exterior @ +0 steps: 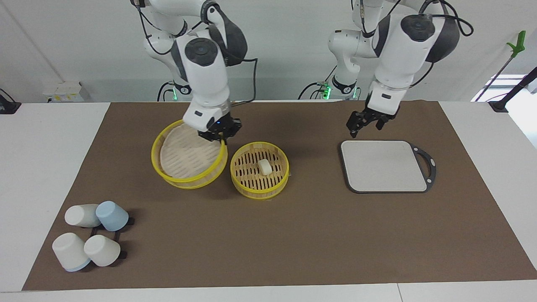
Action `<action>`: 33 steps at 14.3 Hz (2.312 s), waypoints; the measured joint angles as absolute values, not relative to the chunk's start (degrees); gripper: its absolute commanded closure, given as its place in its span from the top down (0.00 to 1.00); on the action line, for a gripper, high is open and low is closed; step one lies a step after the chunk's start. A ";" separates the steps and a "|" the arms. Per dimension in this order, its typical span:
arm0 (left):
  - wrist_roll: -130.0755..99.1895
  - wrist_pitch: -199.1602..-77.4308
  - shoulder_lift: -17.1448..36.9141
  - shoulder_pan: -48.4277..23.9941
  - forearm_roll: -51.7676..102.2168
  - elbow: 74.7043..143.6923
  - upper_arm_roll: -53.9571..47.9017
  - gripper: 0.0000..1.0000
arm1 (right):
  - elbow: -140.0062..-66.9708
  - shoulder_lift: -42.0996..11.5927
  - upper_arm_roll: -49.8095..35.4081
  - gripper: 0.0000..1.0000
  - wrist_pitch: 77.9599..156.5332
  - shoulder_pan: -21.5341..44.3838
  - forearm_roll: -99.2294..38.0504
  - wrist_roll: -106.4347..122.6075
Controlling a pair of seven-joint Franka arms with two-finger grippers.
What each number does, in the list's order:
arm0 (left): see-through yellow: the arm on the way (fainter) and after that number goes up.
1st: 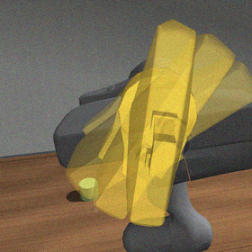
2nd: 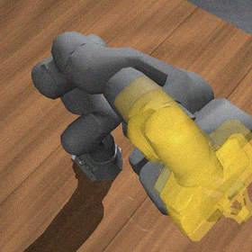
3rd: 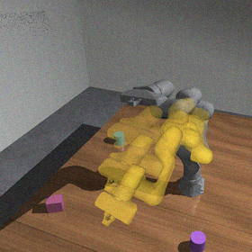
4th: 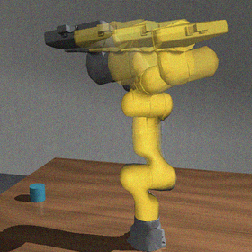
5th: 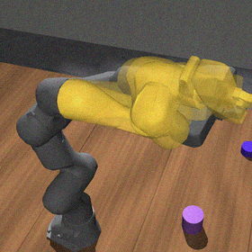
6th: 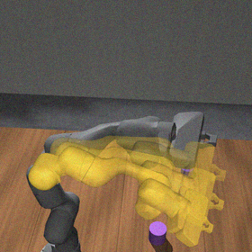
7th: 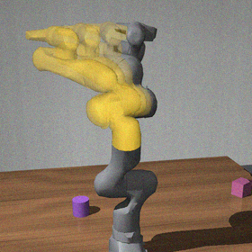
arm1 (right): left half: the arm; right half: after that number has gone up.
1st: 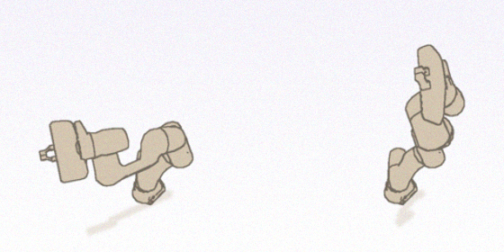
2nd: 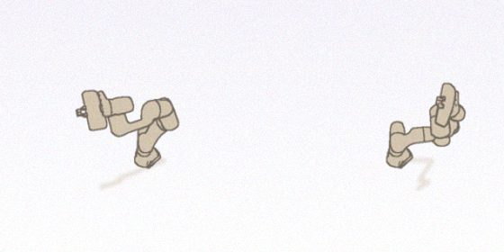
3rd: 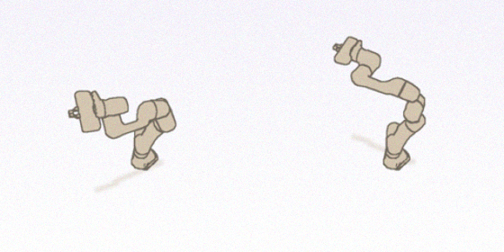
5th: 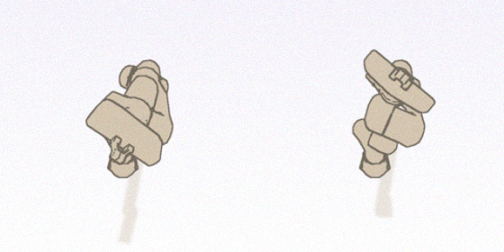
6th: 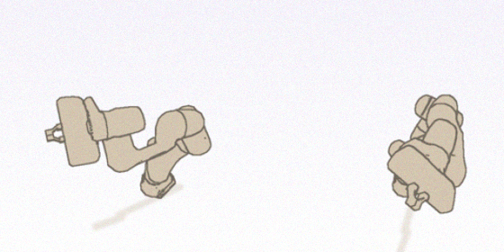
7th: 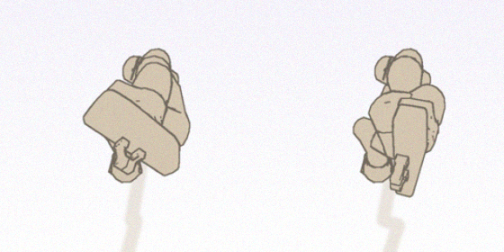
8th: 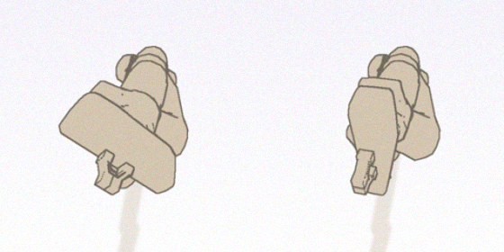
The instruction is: Place bun in steamer
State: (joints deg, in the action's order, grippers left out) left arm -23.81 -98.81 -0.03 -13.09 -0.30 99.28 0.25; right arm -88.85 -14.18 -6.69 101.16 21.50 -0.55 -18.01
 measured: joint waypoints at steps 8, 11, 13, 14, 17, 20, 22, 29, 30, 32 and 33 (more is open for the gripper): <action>-7.47 -94.21 -1.02 -4.62 -0.13 97.61 0.41 1.00 | -82.44 -25.82 -6.64 0.00 109.36 35.01 -0.59 -22.76; -7.34 -91.47 -1.16 -4.62 -0.13 96.07 0.47 1.00 | -83.84 -26.49 -6.30 0.00 111.04 35.34 -0.57 -22.81; -7.23 -90.19 -1.71 -4.62 -0.13 95.43 0.62 1.00 | -85.19 -26.49 -6.01 0.00 112.20 35.30 -0.21 -22.81; -6.86 -89.53 -2.29 -4.62 -0.13 95.37 0.66 1.00 | -85.80 -26.48 -5.97 0.00 112.71 35.30 0.31 -22.81; -4.83 -87.38 -3.58 -4.53 -0.13 95.37 0.79 1.00 | -88.30 -26.01 -5.97 0.00 114.69 35.31 0.91 -22.81; -4.29 -87.02 -3.78 -4.23 -0.13 95.38 0.79 1.00 | -90.27 -25.06 -5.99 0.00 116.13 35.76 1.36 -23.14; -4.27 -87.02 -3.78 -4.18 -0.13 95.38 0.81 1.00 | -90.93 -24.64 -6.00 0.00 116.49 36.14 1.41 -23.67; -4.27 -87.32 -3.79 -4.13 0.08 95.37 0.85 1.00 | -92.59 -24.34 -5.96 0.00 119.10 36.30 1.54 -24.95; -4.27 -87.91 -3.79 -4.13 0.52 95.36 0.85 1.00 | -92.97 -24.34 -5.96 0.00 119.64 36.35 1.58 -25.40; -4.27 -88.49 -3.79 -4.09 0.86 95.36 0.85 1.00 | -93.25 -24.34 -5.97 0.35 120.06 36.39 1.63 -25.53; -4.27 -88.57 -3.79 -4.06 0.93 95.36 0.85 1.00 | -93.34 -24.34 -6.06 0.49 120.28 36.44 1.50 -25.83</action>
State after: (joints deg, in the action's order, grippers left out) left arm -4.27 -88.57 -3.79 -4.06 0.93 95.36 0.85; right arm -93.34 -24.34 -6.06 120.28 36.44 1.50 -25.83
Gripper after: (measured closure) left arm 0.000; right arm 0.846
